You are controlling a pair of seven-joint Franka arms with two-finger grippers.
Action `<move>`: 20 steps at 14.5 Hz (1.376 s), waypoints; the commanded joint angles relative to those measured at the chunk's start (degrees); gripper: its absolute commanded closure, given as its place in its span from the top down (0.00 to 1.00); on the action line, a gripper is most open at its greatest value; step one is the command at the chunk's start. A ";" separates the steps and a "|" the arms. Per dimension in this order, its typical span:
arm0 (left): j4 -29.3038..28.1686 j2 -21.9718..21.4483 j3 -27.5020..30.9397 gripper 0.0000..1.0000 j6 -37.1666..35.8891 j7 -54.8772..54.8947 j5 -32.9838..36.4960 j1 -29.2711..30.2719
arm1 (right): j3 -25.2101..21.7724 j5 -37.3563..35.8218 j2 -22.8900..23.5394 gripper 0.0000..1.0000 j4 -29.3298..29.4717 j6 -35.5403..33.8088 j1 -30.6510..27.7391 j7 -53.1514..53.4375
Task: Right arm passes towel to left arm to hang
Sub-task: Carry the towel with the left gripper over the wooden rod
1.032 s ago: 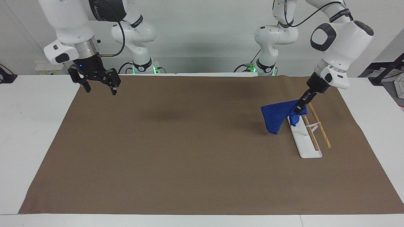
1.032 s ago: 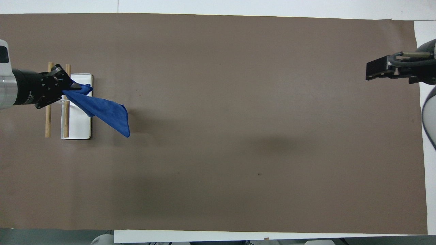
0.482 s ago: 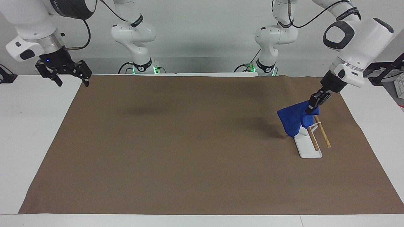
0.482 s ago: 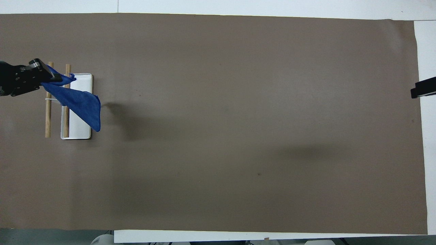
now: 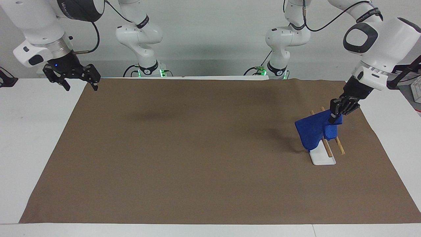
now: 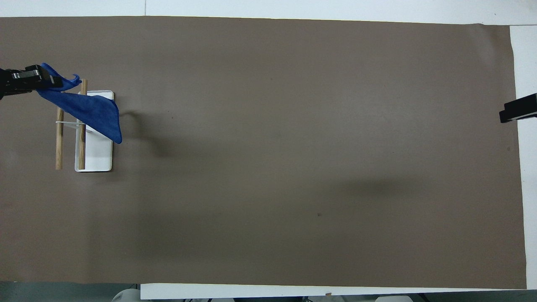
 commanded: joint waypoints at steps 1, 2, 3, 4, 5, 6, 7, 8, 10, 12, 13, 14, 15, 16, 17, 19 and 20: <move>1.16 0.99 -0.11 0.00 1.01 6.15 4.00 0.59 | -0.15 0.36 -0.15 1.00 0.09 -0.66 -0.01 0.75; 1.07 0.90 -0.11 0.00 1.19 7.04 4.10 0.68 | -0.15 0.36 -0.23 1.00 0.09 -0.66 -0.01 0.75; 0.99 0.90 -0.11 0.00 1.28 7.58 4.27 0.68 | -0.15 0.36 -0.15 1.00 0.09 -0.66 -0.01 0.75; 1.33 1.68 -0.11 0.00 2.15 9.58 4.36 0.68 | -0.15 0.36 -0.15 1.00 0.09 -0.66 -0.01 0.75; 2.90 2.82 -0.11 0.00 2.95 12.30 4.36 0.60 | -0.15 0.36 -0.23 1.00 0.09 -0.75 -0.01 0.75; 4.75 3.97 -0.11 0.00 2.61 13.81 4.36 0.59 | -0.15 0.36 -0.15 1.00 0.09 -0.75 -0.01 0.75; 5.46 4.76 -0.11 0.00 2.34 14.08 4.54 0.59 | -0.15 0.36 -0.23 1.00 0.09 -0.75 -0.01 0.75; 5.47 4.94 -0.11 0.00 2.43 15.22 4.62 0.77 | -0.15 0.36 -0.23 1.00 0.09 -0.75 -0.01 0.75; 5.73 5.64 -0.11 0.00 3.22 20.30 4.62 1.73 | -0.15 0.36 -0.23 1.00 0.09 -0.84 -0.01 0.75; 6.26 6.43 -0.11 0.00 5.14 26.88 4.71 2.18 | -0.15 0.36 -0.41 1.00 0.09 -0.93 -0.01 0.75; 6.26 6.44 -0.11 0.00 6.37 29.61 4.63 2.09 | -0.06 0.36 -0.58 1.00 0.09 -0.93 -0.01 0.75; 6.52 6.70 -0.11 0.00 7.43 29.99 4.63 2.00 | 0.02 0.36 -0.76 1.00 0.09 -0.93 -0.01 0.75; 7.48 7.22 -0.11 0.00 7.61 29.99 4.63 1.91 | 0.11 0.36 -1.11 1.00 0.09 -0.93 -0.01 0.75; 8.97 8.88 -0.11 0.00 7.52 29.99 4.63 1.91 | 0.20 0.36 -1.46 1.00 -0.17 -0.84 -0.01 0.75; 10.98 10.12 -0.11 0.00 7.18 29.99 4.63 1.83 | 0.29 0.36 -1.64 1.00 -0.35 -0.93 -0.01 0.66; 13.19 11.79 -0.20 0.00 6.65 29.99 4.71 1.56 | 0.29 0.36 -1.64 1.00 -0.44 -0.93 0.08 0.66; 13.20 11.97 -0.20 0.00 6.65 30.08 4.71 1.56 | 0.29 0.36 -1.82 1.00 -0.44 -0.93 0.08 0.75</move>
